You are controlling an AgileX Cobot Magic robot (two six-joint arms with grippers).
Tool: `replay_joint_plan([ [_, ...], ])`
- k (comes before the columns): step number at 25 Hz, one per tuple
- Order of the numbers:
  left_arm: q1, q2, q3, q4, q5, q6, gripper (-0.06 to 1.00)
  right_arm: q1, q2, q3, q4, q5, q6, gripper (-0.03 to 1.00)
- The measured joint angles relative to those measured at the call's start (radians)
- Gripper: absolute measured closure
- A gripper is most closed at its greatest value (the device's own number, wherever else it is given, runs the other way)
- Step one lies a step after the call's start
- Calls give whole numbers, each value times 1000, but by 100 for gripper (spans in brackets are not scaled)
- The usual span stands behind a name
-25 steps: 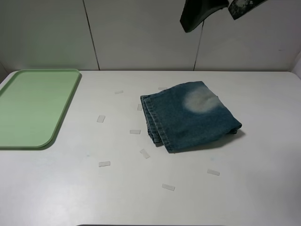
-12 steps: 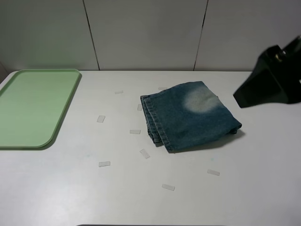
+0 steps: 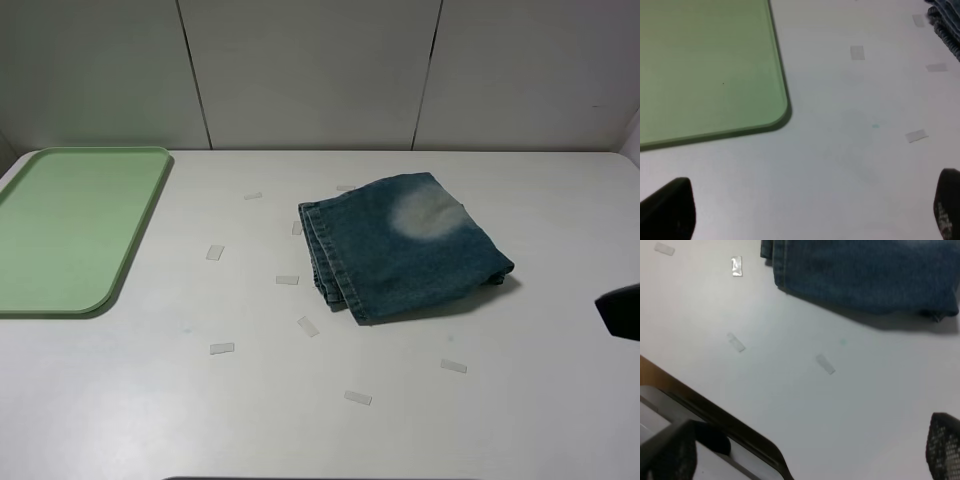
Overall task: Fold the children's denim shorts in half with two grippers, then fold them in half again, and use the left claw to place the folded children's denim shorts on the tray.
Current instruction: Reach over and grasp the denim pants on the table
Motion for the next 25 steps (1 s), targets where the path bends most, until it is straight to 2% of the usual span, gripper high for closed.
replay_joint_plan([
  [2, 0, 0, 0, 0, 0, 0, 0, -8, -46, 36, 2, 0, 0, 27],
  [5, 0, 0, 0, 0, 0, 0, 0, -69, -108, 86, 2, 1, 0, 27],
  [15, 0, 0, 0, 0, 0, 0, 0, -424, -291, 170, 3, -6, -4, 27],
  [22, 0, 0, 0, 0, 0, 0, 0, -571, -476, 248, 3, -24, -49, 27],
  [25, 0, 0, 0, 0, 0, 0, 0, -605, -527, 273, 3, -24, -55, 27],
])
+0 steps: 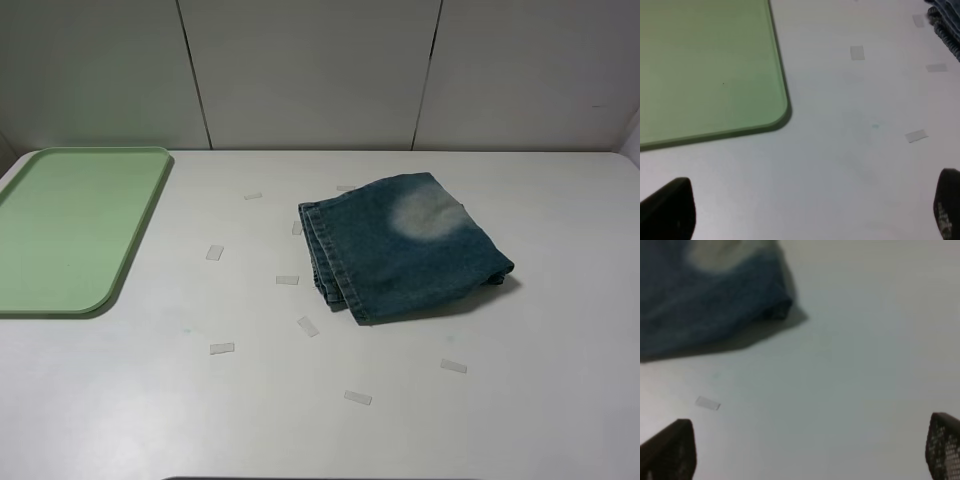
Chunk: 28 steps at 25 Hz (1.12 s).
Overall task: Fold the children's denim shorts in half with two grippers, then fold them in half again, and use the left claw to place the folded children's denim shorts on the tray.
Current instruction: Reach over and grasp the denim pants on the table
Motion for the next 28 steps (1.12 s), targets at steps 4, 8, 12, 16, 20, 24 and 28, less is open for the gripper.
replay_joint_plan([
  [4, 0, 0, 0, 0, 0, 0, 0, -72, -120, 4, 0, -9, -42, 27],
  [8, 0, 0, 0, 0, 0, 0, 0, -102, -167, 5, 0, -16, -76, 27],
  [12, 0, 0, 0, 0, 0, 0, 0, -103, -168, 6, 0, -25, -79, 27],
  [16, 0, 0, 0, 0, 0, 0, 0, -103, -168, 17, 0, -77, -79, 27],
  [20, 0, 0, 0, 0, 0, 0, 0, -103, -168, 34, 0, -159, -78, 27],
  [24, 0, 0, 0, 0, 0, 0, 0, -103, -168, 57, 0, -168, -77, 27],
  [28, 0, 0, 0, 0, 0, 0, 0, -103, -168, 58, 0, -168, -77, 27],
])
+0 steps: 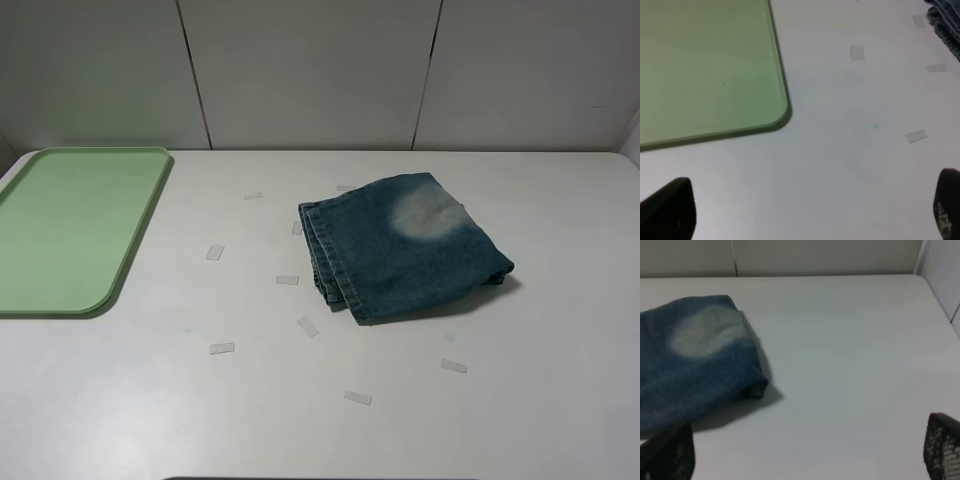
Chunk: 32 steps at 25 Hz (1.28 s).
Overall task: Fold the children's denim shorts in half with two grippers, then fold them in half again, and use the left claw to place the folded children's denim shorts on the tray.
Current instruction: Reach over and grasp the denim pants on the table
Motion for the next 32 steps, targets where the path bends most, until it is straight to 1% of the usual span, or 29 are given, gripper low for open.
replay_joint_plan([
  [32, 0, 0, 0, 0, 0, 0, 0, 0, 0, 0, 16, 0, 0, 27],
])
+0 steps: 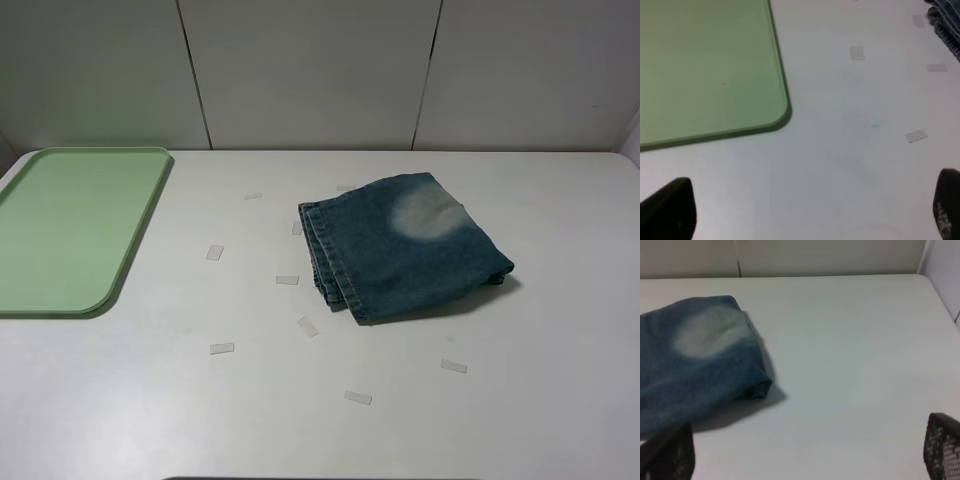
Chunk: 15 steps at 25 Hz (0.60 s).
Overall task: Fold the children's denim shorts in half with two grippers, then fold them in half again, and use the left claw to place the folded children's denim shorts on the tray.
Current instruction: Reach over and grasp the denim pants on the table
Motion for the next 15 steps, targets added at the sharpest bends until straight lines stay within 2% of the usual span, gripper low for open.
replay_joint_plan([
  [15, 0, 0, 0, 0, 0, 0, 0, 0, 0, 0, 0, 0, 1, 27],
])
